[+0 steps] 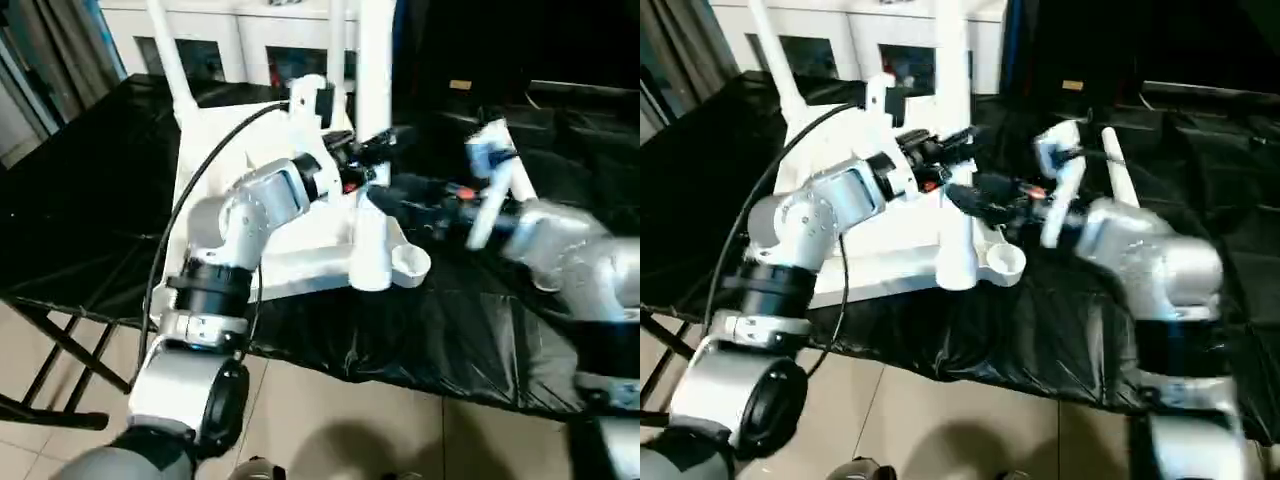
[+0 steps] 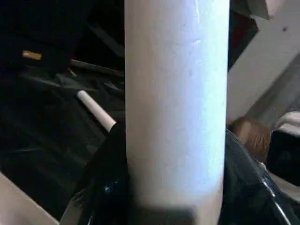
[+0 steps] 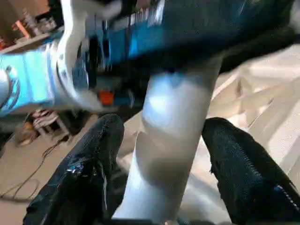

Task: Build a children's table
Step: Pick table leg

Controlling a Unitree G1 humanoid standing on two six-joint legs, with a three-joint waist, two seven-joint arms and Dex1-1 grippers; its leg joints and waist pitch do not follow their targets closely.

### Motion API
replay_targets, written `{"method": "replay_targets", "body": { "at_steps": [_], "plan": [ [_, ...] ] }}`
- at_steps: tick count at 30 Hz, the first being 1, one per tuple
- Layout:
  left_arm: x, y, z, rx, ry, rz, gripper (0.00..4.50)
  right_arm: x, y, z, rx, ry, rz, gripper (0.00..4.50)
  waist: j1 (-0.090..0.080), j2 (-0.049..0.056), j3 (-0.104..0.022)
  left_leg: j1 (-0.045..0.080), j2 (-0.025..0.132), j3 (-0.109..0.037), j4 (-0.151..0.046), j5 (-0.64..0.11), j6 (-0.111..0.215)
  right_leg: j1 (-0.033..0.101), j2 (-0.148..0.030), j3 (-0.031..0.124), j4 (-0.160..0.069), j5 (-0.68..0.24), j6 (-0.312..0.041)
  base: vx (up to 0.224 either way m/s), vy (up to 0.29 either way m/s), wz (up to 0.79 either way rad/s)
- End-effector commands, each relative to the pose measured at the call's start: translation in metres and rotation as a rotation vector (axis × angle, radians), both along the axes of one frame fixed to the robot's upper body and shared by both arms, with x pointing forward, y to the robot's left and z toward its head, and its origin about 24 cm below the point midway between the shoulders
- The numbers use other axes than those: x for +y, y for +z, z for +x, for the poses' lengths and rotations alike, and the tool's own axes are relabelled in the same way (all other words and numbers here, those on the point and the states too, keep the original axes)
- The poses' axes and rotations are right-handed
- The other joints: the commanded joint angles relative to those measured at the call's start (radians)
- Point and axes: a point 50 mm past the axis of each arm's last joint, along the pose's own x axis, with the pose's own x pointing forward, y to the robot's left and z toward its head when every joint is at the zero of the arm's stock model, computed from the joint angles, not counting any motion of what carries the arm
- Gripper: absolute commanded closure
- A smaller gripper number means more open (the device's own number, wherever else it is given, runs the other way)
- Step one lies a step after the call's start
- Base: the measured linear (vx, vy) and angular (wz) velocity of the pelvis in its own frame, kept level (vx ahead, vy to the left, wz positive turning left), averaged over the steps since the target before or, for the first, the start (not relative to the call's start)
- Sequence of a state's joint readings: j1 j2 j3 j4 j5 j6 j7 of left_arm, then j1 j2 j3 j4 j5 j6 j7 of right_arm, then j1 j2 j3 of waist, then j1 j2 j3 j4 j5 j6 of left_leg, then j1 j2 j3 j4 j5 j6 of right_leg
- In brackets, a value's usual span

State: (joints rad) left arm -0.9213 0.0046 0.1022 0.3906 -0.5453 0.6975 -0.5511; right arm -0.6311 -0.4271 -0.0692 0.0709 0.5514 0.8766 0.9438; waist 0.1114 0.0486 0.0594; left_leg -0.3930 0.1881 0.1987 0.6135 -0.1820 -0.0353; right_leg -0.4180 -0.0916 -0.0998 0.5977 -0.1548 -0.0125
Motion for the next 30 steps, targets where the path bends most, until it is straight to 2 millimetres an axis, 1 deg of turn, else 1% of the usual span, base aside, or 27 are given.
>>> {"method": "replay_targets", "body": {
  "at_steps": [1,3,7,8,9,10,15,20,25,27,28,30],
  "plan": [
    [-0.001,0.012,0.001,-0.043,-0.026,0.003,2.63,0.006,0.000,0.001,0.027,0.067,-0.041,1.44,0.004,-0.030,-0.089,0.016,0.035,-0.021,-0.052,-0.037,0.106,0.070,-0.060,0.047,-0.055,-0.167,-0.211,0.000,0.000,0.00],
    [-0.002,0.013,0.001,-0.046,-0.039,-0.002,2.63,0.007,-0.001,0.002,0.041,0.074,-0.051,1.44,0.004,-0.031,-0.088,0.015,0.035,-0.020,-0.052,-0.048,0.098,0.069,-0.061,0.048,-0.057,-0.192,-0.205,0.000,0.000,0.00],
    [-0.004,0.014,-0.002,-0.047,-0.062,-0.016,2.64,0.012,-0.006,0.001,0.085,0.101,-0.070,1.44,0.005,-0.030,-0.086,0.018,0.037,-0.021,-0.053,-0.078,0.077,0.067,-0.061,0.047,-0.062,-0.239,-0.196,0.000,0.000,0.00],
    [-0.004,0.015,-0.003,-0.050,-0.070,-0.015,2.64,0.014,-0.008,0.000,0.095,0.113,-0.072,1.44,0.003,-0.045,-0.086,0.016,0.036,-0.020,-0.054,-0.074,0.076,0.068,-0.060,0.048,-0.062,-0.234,-0.190,0.000,0.000,0.00],
    [-0.005,0.015,-0.003,-0.050,-0.071,-0.015,2.64,0.014,-0.008,0.000,0.095,0.113,-0.072,1.44,0.006,-0.040,-0.087,0.017,0.037,-0.022,-0.054,-0.070,0.075,0.069,-0.062,0.048,-0.058,-0.232,-0.192,0.000,0.000,0.00],
    [-0.005,0.015,-0.003,-0.050,-0.077,-0.017,2.64,0.014,-0.008,0.000,0.101,0.121,-0.070,1.44,0.006,-0.035,-0.087,0.017,0.038,-0.022,-0.053,-0.067,0.074,0.066,-0.062,0.048,-0.059,-0.233,-0.190,0.000,0.000,0.00],
    [-0.004,0.015,-0.002,-0.040,-0.072,-0.017,2.64,0.016,-0.011,-0.001,0.121,0.160,-0.070,1.44,0.007,-0.036,-0.087,0.017,0.038,-0.022,-0.054,-0.074,0.069,0.067,-0.062,0.048,-0.059,-0.224,-0.191,0.000,0.000,0.00],
    [-0.005,0.015,-0.003,-0.042,-0.083,-0.012,2.64,0.018,-0.013,-0.001,0.128,0.166,-0.083,1.44,0.008,-0.037,-0.088,0.015,0.037,-0.022,-0.052,-0.064,0.073,0.067,-0.061,0.048,-0.057,-0.211,-0.193,0.000,0.000,0.00],
    [-0.007,0.014,-0.005,-0.047,-0.105,0.002,2.64,0.020,-0.015,-0.001,0.133,0.171,-0.088,1.44,0.008,-0.037,-0.088,0.016,0.036,-0.022,-0.052,-0.067,0.074,0.068,-0.062,0.048,-0.058,-0.218,-0.193,0.000,0.000,0.00],
    [-0.009,0.014,-0.006,-0.048,-0.115,0.006,2.64,0.021,-0.015,-0.001,0.132,0.171,-0.091,1.44,0.008,-0.036,-0.087,0.016,0.037,-0.021,-0.052,-0.075,0.070,0.067,-0.062,0.048,-0.060,-0.230,-0.191,0.000,0.000,0.00],
    [-0.009,0.014,-0.006,-0.044,-0.114,0.000,2.64,0.021,-0.015,-0.001,0.132,0.173,-0.093,1.44,0.008,-0.034,-0.087,0.016,0.037,-0.022,-0.052,-0.071,0.069,0.067,-0.061,0.048,-0.059,-0.223,-0.191,0.000,0.000,0.00],
    [-0.009,0.016,-0.005,-0.025,-0.109,-0.031,2.64,0.021,-0.014,-0.001,0.128,0.174,-0.091,1.44,0.008,-0.034,-0.087,0.016,0.037,-0.022,-0.052,-0.073,0.069,0.068,-0.062,0.047,-0.059,-0.219,-0.194,0.000,0.000,0.00]
  ]
}}
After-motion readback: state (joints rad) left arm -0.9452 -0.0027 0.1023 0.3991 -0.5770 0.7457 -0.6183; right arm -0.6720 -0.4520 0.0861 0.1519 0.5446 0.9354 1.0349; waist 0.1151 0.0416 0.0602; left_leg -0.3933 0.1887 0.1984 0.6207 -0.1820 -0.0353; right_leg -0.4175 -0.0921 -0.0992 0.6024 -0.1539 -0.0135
